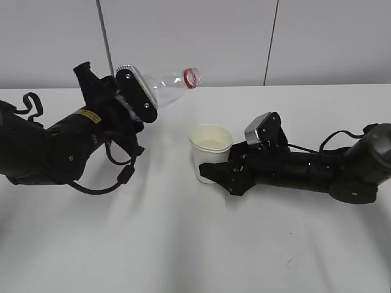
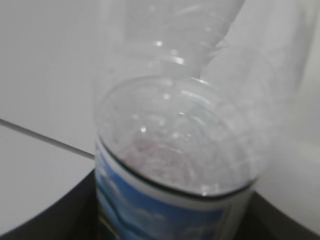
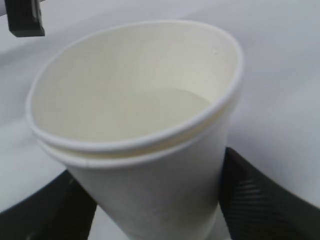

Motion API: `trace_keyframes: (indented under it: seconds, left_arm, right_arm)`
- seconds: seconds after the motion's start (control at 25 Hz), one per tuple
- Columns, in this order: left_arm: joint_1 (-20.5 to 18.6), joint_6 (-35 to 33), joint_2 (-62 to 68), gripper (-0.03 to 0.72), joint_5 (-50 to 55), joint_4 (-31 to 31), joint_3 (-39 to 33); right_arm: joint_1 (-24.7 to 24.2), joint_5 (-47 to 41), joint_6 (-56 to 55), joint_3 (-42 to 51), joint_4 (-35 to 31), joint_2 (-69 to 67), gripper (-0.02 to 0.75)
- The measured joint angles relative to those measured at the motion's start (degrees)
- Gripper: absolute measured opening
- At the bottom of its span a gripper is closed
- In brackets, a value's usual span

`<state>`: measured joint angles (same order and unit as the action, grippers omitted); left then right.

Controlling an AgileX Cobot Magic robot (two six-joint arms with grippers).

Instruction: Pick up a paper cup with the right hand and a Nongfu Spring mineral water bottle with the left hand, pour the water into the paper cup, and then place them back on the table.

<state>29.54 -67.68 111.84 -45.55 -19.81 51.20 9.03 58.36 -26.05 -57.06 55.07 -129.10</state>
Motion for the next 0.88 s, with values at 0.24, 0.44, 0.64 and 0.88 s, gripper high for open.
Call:
trace_keyframes:
  seconds: [0.24, 0.44, 0.64, 0.88]
  left_arm:
    - [0.0, 10.8, 0.0, 0.4, 0.0, -4.8, 0.0]
    - [0.0, 19.6, 0.0, 0.4, 0.0, -9.8, 0.0]
    - [0.0, 28.3, 0.0, 0.4, -0.2, -13.7, 0.0]
    - [0.0, 42.2, 0.0, 0.4, -0.3, -15.4, 0.0]
  right_arm:
    - [0.0, 0.0, 0.0, 0.0, -3.4, -0.1, 0.524]
    - [0.0, 0.0, 0.0, 0.0, -5.7, -0.1, 0.524]
    - [0.0, 0.0, 0.0, 0.0, -6.1, -0.1, 0.524]
    - [0.0, 0.0, 0.0, 0.0, -8.3, -0.1, 0.524]
